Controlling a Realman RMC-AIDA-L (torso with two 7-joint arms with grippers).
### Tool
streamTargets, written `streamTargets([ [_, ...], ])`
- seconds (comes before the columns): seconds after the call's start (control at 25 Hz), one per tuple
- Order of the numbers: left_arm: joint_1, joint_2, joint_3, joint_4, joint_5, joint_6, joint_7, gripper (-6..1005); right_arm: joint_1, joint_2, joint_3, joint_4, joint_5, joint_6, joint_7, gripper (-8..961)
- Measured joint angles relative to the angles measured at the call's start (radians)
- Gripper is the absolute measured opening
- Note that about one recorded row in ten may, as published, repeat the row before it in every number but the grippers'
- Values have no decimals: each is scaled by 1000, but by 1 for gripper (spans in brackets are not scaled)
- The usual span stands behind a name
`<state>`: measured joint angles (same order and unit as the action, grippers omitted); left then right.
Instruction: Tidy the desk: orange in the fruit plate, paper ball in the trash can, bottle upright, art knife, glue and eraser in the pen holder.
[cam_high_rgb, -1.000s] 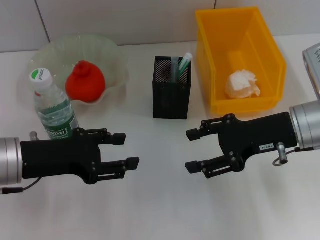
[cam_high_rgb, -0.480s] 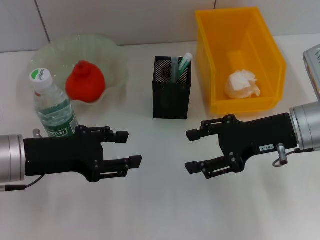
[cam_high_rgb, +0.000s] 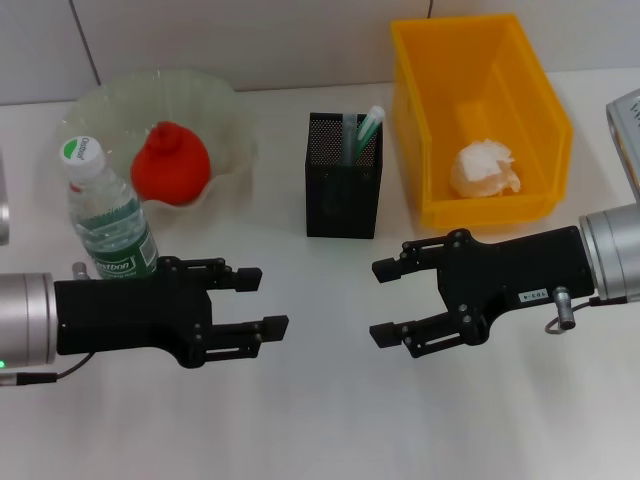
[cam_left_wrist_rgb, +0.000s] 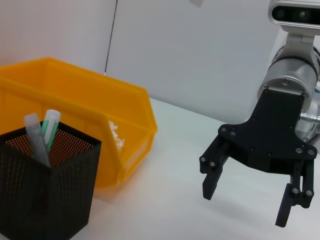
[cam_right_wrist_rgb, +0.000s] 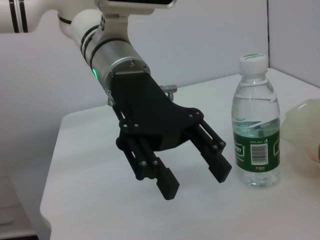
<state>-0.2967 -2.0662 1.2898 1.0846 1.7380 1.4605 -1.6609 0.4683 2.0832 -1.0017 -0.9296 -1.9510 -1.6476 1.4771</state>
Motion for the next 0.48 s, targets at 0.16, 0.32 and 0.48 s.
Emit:
streamTargets([
  [0.16,-14,0,5,-9,0,-4,0,666,5,0,0,12,-4,-1,0,766],
  [0.32,-48,0,6,-43,0,-21,-1,666,7,-1,0,18,-3,-3,0,766],
  [0.48,-84,0,6,-82,0,-47,-6,666,1,-1,0,18,0,-9,3,766],
])
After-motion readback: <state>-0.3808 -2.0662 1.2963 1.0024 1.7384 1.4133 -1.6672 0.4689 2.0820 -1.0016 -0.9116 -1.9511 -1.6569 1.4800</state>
